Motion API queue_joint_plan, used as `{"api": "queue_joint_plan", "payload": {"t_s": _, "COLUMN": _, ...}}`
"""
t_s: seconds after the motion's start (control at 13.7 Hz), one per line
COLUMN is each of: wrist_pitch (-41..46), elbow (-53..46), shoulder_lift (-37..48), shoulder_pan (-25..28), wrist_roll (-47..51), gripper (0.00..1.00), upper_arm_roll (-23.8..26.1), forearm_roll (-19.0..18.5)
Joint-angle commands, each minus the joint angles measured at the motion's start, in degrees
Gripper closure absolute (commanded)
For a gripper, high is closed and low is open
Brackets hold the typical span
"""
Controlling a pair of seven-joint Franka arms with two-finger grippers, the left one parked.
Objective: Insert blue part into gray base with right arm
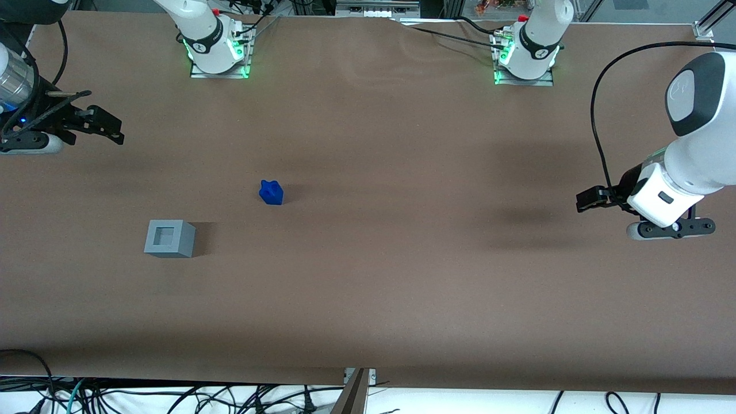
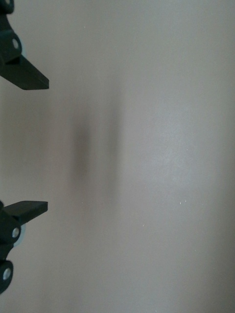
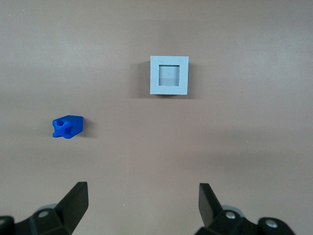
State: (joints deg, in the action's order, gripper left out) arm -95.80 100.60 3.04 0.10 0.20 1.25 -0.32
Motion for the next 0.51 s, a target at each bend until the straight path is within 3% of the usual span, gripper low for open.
{"api": "queue_joint_plan", "payload": {"t_s": 0.0, "wrist_pitch": 0.26, "elbow": 0.3, "shoulder_lift": 1.09, "shoulder_pan": 0.25, "wrist_roll": 0.58, "gripper": 0.0, "upper_arm_roll": -0.29, "forearm_roll": -0.47}}
{"api": "queue_joint_plan", "payload": {"t_s": 0.44, "wrist_pitch": 0.43, "elbow": -0.05, "shoulder_lift": 0.48, "shoulder_pan": 0.25, "wrist_roll": -0.03, "gripper": 0.0, "upper_arm_roll": -0.55, "forearm_roll": -0.83}}
